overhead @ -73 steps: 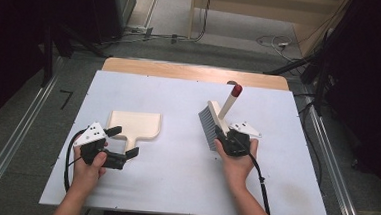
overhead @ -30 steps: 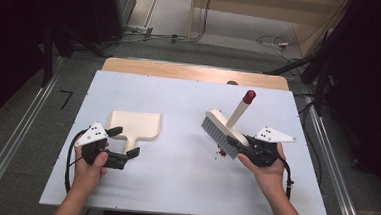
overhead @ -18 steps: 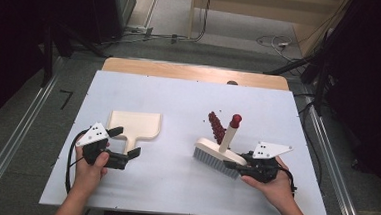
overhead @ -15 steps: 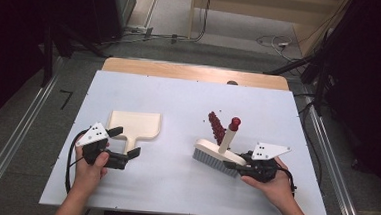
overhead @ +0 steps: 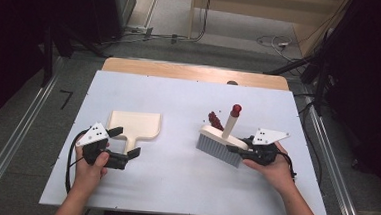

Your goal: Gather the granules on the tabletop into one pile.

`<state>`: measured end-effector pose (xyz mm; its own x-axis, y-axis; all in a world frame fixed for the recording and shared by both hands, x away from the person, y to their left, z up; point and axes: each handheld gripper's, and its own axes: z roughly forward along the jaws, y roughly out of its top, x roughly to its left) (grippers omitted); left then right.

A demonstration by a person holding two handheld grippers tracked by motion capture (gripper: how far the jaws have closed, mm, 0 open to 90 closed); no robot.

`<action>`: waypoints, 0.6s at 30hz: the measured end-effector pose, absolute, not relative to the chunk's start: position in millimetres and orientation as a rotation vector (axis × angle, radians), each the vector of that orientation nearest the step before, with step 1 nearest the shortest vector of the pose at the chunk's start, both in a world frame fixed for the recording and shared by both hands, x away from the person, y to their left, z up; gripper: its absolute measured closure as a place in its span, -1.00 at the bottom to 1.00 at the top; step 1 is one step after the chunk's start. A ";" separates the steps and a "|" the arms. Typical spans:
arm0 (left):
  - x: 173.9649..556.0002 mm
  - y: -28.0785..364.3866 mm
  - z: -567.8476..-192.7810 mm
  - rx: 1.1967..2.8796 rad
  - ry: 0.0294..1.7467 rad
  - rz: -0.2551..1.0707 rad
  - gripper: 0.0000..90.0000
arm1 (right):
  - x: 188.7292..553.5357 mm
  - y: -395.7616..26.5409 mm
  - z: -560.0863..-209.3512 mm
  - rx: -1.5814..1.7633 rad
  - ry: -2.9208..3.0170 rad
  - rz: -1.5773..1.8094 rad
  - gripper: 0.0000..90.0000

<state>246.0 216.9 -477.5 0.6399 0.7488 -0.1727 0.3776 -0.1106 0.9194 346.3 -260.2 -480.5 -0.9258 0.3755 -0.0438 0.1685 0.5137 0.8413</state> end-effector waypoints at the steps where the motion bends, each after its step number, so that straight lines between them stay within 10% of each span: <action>1: 246.1 216.8 -477.7 1.720 0.921 0.406 -1.00 | 349.5 -260.3 -480.3 0.471 2.532 1.371 0.47; 18: 246.3 215.0 -478.8 1.720 0.923 0.398 -1.00 | 386.0 -256.1 -478.6 0.478 2.547 1.347 0.47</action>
